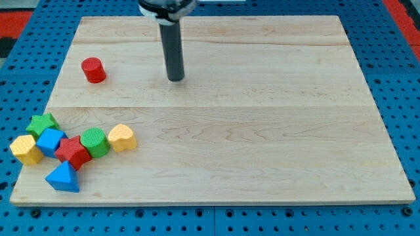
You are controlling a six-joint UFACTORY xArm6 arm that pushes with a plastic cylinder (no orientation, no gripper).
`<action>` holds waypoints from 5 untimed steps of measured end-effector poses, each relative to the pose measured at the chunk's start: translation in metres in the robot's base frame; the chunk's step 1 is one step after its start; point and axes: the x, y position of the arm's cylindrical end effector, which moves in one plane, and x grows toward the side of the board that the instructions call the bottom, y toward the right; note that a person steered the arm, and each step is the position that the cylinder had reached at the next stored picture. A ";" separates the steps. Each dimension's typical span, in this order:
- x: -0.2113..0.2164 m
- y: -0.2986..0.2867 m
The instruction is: Push the red circle down a bit
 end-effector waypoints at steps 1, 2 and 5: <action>-0.023 -0.030; -0.029 -0.068; 0.020 -0.147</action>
